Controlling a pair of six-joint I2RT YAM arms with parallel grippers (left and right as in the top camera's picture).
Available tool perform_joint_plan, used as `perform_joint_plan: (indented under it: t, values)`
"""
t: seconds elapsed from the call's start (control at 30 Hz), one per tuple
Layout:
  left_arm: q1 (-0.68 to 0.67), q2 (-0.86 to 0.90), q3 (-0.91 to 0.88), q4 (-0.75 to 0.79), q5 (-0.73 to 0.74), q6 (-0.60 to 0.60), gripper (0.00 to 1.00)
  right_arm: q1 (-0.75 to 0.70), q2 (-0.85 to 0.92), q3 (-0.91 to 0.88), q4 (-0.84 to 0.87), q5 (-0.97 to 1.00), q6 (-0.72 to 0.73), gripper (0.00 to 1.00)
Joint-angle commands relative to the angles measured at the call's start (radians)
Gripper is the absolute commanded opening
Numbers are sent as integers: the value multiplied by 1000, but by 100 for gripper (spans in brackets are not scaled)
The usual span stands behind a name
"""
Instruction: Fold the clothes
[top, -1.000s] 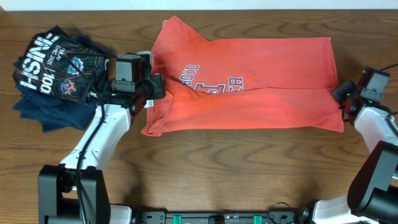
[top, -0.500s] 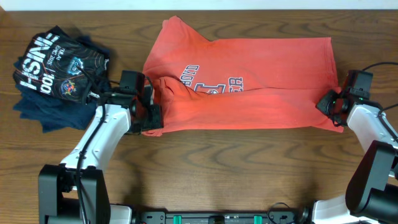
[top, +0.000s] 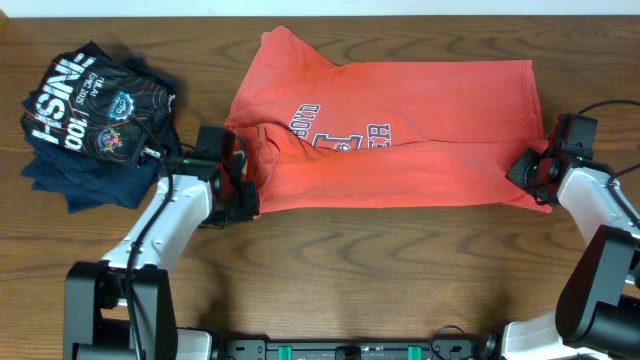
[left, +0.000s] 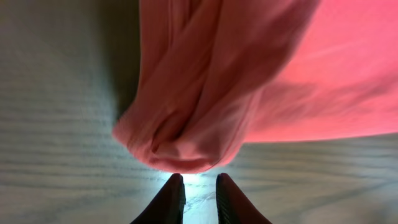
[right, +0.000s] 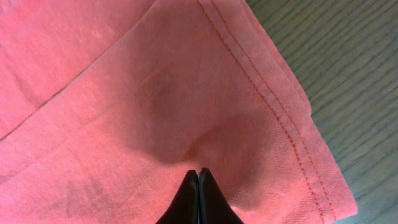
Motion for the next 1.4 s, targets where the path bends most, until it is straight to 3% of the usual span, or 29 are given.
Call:
perform_joint_plan:
  t: [0.0, 0.1, 0.27, 0.73, 0.97, 1.37]
  values:
    - [-3, 8, -36, 21, -12, 6, 30, 7, 9, 4, -3, 6, -19, 1]
    - [-3, 8, -46, 37, -11, 6, 33, 7, 9, 4, -3, 6, -19, 1]
    - [-3, 8, -47, 48, -8, 6, 48, 7, 9, 4, -3, 6, -19, 1]
    - [-39, 8, -73, 121, -9, 6, 47, 7, 9, 4, -11, 7, -19, 1]
    - [-43, 8, -77, 118, -9, 6, 41, 7, 9, 2, -20, 7, -19, 1]
    - [-43, 8, -77, 119, -9, 6, 41, 7, 9, -106, 61, 15, -19, 1]
